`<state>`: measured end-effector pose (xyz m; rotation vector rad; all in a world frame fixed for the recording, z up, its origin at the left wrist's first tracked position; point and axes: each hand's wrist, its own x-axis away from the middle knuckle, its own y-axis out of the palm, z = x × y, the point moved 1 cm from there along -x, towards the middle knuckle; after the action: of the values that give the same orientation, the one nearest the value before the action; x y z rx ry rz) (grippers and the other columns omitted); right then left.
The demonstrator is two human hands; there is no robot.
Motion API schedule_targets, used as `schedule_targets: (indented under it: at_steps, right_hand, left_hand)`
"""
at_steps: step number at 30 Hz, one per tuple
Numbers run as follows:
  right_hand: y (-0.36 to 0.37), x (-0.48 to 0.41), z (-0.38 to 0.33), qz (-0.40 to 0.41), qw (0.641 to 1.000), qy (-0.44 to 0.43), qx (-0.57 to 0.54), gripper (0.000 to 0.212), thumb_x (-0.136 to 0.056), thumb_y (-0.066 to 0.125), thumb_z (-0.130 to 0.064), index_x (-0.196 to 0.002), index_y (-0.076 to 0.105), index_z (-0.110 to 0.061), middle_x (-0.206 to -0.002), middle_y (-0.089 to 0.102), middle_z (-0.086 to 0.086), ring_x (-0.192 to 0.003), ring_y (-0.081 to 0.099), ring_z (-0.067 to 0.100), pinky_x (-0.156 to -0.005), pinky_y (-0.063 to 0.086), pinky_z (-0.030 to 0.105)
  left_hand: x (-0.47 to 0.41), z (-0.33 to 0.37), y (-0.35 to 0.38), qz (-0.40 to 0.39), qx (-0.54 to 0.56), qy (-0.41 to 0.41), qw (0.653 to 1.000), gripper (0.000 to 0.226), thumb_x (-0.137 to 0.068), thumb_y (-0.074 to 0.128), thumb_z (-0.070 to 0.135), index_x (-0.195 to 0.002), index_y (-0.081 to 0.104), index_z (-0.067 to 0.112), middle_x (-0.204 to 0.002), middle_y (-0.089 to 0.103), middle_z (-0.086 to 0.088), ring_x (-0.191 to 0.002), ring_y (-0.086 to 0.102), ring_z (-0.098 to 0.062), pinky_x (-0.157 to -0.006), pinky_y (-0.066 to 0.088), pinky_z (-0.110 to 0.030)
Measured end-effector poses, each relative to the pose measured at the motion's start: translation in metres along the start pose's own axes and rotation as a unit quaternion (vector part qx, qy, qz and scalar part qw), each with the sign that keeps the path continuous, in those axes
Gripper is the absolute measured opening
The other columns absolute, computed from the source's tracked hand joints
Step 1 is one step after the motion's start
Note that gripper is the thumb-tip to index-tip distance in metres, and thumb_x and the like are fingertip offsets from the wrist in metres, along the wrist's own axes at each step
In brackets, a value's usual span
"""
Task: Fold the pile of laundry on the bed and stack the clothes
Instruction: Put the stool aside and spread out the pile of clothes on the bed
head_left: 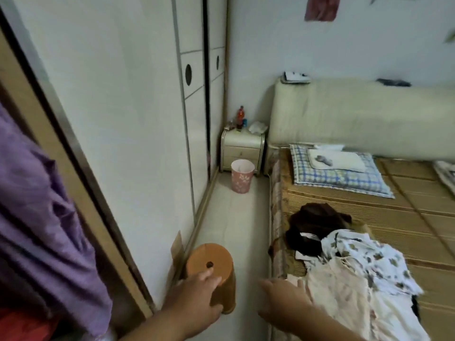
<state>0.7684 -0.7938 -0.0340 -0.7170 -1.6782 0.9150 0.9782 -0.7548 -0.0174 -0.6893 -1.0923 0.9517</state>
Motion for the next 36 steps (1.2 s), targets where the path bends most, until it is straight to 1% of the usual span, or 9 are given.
schedule_targets:
  at_steps: [3,7,12,18,21,25,27,32,36]
  right_hand:
    - [-0.007,-0.019,0.028,0.004,0.998,0.043,-0.053,0.063,-0.085,0.051,-0.05,-0.144,0.034,-0.036,-0.148,0.039,-0.007,-0.137,0.037,0.018,-0.112,0.007,0.062]
    - [-0.032,-0.038,0.066,0.025,0.99,0.098,-0.099,0.052,-0.088,0.048,-0.045,-0.138,0.041,-0.034,-0.145,0.043,-0.006,-0.133,0.041,0.018,-0.112,0.01,0.06]
    - [-0.067,-0.075,0.107,0.056,0.97,0.195,-0.136,0.058,-0.09,0.049,-0.047,-0.144,0.034,-0.034,-0.15,0.038,-0.006,-0.137,0.038,0.018,-0.114,0.011,0.057]
    - [-0.094,-0.111,0.133,0.103,0.937,0.28,-0.183,0.063,-0.092,0.052,-0.047,-0.148,0.028,-0.034,-0.154,0.033,-0.007,-0.141,0.032,0.018,-0.115,0.013,0.056]
    - [-0.097,-0.117,0.145,0.115,0.923,0.302,-0.207,0.063,-0.093,0.053,-0.045,-0.149,0.028,-0.033,-0.155,0.032,-0.007,-0.141,0.032,0.017,-0.114,0.022,0.048]
    - [-0.094,-0.125,0.171,0.116,0.909,0.341,-0.211,0.065,-0.09,0.054,-0.048,-0.148,0.028,-0.036,-0.153,0.035,-0.008,-0.14,0.034,0.019,-0.114,0.012,0.059]
    - [-0.092,-0.125,0.188,0.113,0.903,0.358,-0.208,0.064,-0.089,0.053,-0.051,-0.147,0.029,-0.036,-0.152,0.036,-0.008,-0.139,0.036,0.019,-0.114,0.009,0.061]
    - [-0.096,-0.122,0.242,0.101,0.893,0.381,-0.215,0.061,-0.088,0.05,-0.053,-0.145,0.033,-0.035,-0.147,0.042,-0.007,-0.133,0.042,0.02,-0.111,0.017,0.057]
    - [-0.111,-0.117,0.28,0.096,0.887,0.396,-0.219,0.057,-0.091,0.049,-0.049,-0.144,0.035,-0.033,-0.145,0.043,-0.005,-0.133,0.043,0.02,-0.112,0.015,0.057]
  left_hand:
    - [-0.049,0.017,-0.019,0.002,-0.013,0.037,0.999,0.069,-0.089,0.052,0.048,-0.151,0.028,0.031,-0.162,0.012,0.01,-0.147,0.019,-0.017,-0.117,0.023,-0.034]
    - [-0.125,0.041,-0.04,0.002,-0.04,0.091,0.995,0.069,-0.087,0.052,0.05,-0.15,0.032,0.029,-0.161,0.018,0.007,-0.146,0.021,-0.014,-0.118,0.022,-0.031]
    - [-0.22,0.074,-0.073,-0.037,-0.105,0.176,0.978,0.07,-0.088,0.052,0.048,-0.15,0.03,0.028,-0.162,0.017,0.003,-0.146,0.022,-0.016,-0.118,0.022,-0.035]
    - [-0.308,0.11,-0.114,-0.046,-0.16,0.256,0.952,0.067,-0.091,0.051,0.05,-0.151,0.029,0.03,-0.161,0.019,0.006,-0.144,0.027,-0.018,-0.115,0.029,-0.037]
    - [-0.333,0.132,-0.118,-0.069,-0.171,0.284,0.941,0.066,-0.092,0.051,0.049,-0.151,0.029,0.03,-0.161,0.019,0.006,-0.144,0.026,-0.017,-0.116,0.028,-0.039]
    - [-0.356,0.162,-0.112,-0.098,-0.171,0.323,0.926,0.064,-0.092,0.051,0.046,-0.15,0.03,0.03,-0.161,0.018,0.006,-0.145,0.024,-0.015,-0.116,0.024,-0.037]
    - [-0.369,0.18,-0.107,-0.107,-0.172,0.341,0.918,0.061,-0.091,0.051,0.044,-0.148,0.033,0.031,-0.16,0.02,0.005,-0.145,0.024,-0.015,-0.115,0.024,-0.037]
    - [-0.404,0.235,-0.095,-0.119,-0.181,0.359,0.908,0.065,-0.09,0.052,0.048,-0.15,0.031,0.031,-0.16,0.019,0.007,-0.146,0.022,-0.014,-0.117,0.023,-0.04]
    - [-0.425,0.279,-0.09,-0.113,-0.187,0.372,0.902,0.066,-0.089,0.051,0.05,-0.15,0.03,0.032,-0.16,0.018,0.008,-0.146,0.022,-0.013,-0.117,0.023,-0.041]
